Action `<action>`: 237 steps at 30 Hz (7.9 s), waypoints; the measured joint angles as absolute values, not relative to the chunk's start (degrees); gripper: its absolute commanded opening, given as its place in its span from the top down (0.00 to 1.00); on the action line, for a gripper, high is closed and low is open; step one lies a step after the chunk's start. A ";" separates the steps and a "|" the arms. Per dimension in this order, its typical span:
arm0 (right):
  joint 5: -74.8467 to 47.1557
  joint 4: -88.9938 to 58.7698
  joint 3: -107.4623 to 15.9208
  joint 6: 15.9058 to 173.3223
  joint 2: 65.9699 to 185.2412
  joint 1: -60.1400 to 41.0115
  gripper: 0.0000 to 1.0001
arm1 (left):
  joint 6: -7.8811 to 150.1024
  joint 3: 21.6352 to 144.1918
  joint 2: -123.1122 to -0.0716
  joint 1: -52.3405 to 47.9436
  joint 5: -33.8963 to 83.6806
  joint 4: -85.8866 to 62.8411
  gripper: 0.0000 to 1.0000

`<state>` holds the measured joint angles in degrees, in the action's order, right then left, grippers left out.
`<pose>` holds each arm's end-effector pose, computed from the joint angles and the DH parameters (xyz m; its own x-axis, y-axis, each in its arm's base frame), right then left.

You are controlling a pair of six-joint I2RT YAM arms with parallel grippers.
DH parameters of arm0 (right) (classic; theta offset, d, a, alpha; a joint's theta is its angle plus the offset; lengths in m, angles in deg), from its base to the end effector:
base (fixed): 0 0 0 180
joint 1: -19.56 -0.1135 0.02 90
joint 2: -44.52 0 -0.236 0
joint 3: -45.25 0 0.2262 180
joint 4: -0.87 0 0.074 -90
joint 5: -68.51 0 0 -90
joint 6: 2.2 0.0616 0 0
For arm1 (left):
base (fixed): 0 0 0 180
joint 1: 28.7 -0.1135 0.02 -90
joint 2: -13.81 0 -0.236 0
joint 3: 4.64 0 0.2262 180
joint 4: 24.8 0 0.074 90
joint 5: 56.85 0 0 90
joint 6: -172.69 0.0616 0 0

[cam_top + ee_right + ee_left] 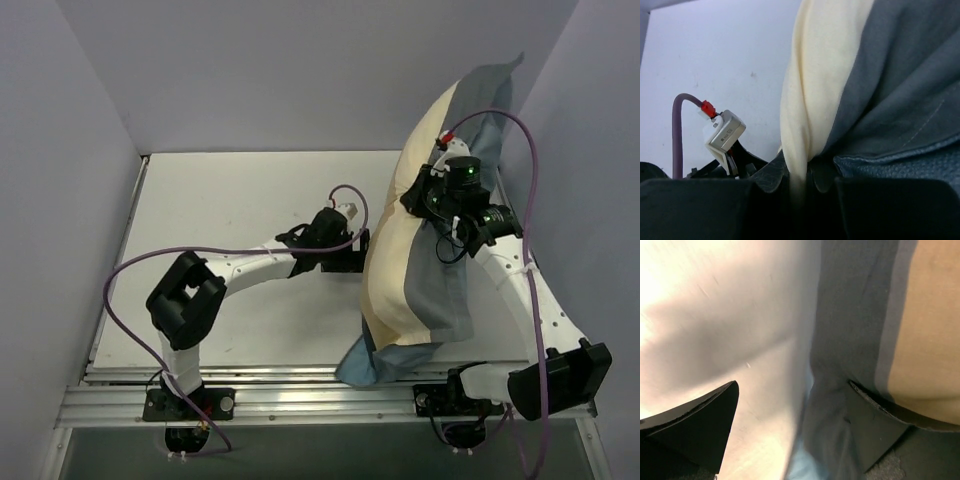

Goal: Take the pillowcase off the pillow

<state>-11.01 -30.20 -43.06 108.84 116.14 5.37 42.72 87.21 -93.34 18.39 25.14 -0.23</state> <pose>0.2809 0.0826 0.3690 -0.3726 0.2699 -0.8879 -0.2980 0.8713 0.3899 0.2738 -0.3072 0.1928 -0.8472 -0.0230 -0.5308 0.3313 0.7583 -0.5615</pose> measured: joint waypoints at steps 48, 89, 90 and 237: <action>-31.35 -25.50 -30.69 109.41 110.50 -7.64 0.02 | 45.68 71.08 -61.30 10.37 32.71 15.36 0.00; -26.61 -26.26 -21.82 112.95 105.49 -7.07 0.02 | 46.97 83.21 -75.79 2.92 31.94 8.47 0.03; -25.87 -26.05 -20.81 113.36 105.49 -7.16 0.03 | 46.77 84.02 -78.48 2.81 30.34 6.83 0.08; -35.33 1.54 -19.35 112.27 125.71 -15.51 1.00 | 53.35 95.52 -87.77 21.43 70.21 14.55 0.30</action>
